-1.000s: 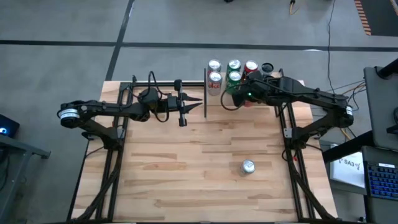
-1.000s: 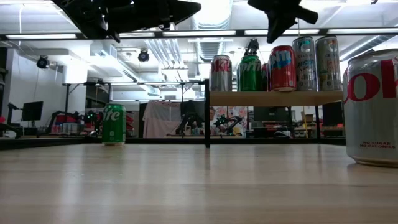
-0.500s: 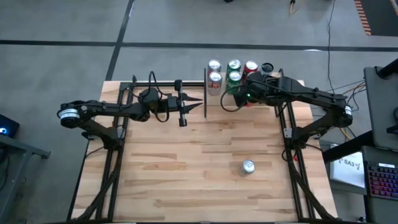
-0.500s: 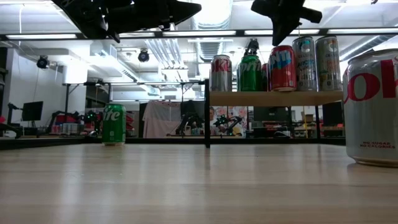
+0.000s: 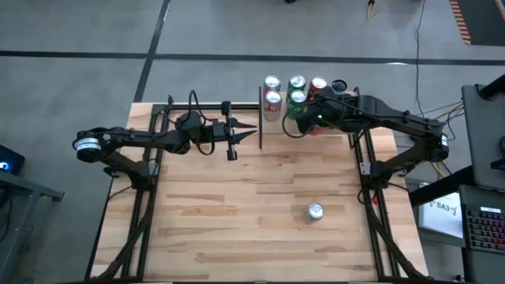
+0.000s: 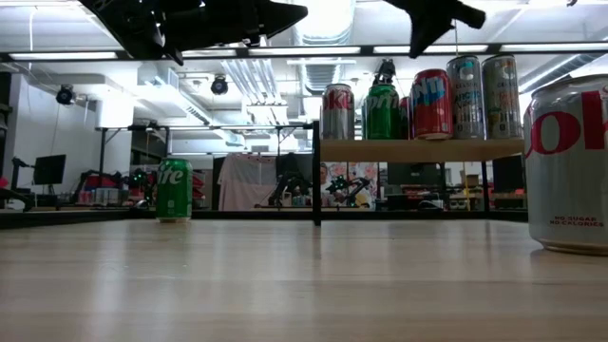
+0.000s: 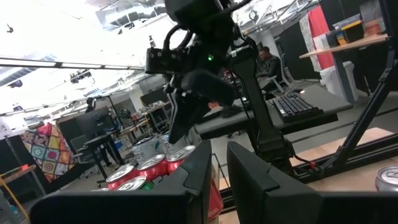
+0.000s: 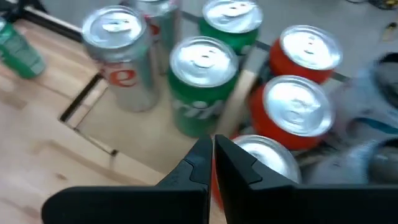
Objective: Place canned beverage on shelf
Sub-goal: Put the orange soda can on the shelf aligned in front of the other orange soda can
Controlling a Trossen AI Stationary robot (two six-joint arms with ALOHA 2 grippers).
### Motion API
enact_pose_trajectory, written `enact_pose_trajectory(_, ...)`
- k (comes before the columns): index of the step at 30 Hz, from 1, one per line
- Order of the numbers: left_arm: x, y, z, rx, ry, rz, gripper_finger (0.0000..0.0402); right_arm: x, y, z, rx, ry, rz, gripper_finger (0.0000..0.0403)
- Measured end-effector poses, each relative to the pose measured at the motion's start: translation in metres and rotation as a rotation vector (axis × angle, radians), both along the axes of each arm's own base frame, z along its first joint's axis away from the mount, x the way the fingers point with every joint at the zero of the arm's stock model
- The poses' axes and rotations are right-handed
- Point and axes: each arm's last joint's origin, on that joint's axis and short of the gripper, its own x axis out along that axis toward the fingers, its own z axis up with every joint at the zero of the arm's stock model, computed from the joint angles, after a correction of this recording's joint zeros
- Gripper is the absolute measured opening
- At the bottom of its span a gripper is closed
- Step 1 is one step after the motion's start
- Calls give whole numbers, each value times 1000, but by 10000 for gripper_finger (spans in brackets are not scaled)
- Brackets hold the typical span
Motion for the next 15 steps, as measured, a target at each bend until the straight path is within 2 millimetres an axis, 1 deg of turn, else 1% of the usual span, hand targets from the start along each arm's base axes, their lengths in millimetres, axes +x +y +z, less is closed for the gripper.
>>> enact_pose_trajectory(3,0,0,0,0,0,0,36,10,-1,-4,16,-9,31,9)
enact_pose_trajectory(9,0,0,0,-1,3,0,36,27,-4,-20,47,49,41,9)
enact_pose_trajectory(12,0,0,-1,-2,11,0,36,32,-5,-25,52,68,40,9)
enact_pose_trajectory(15,0,0,-1,-1,13,1,36,33,-5,-25,54,71,39,9)
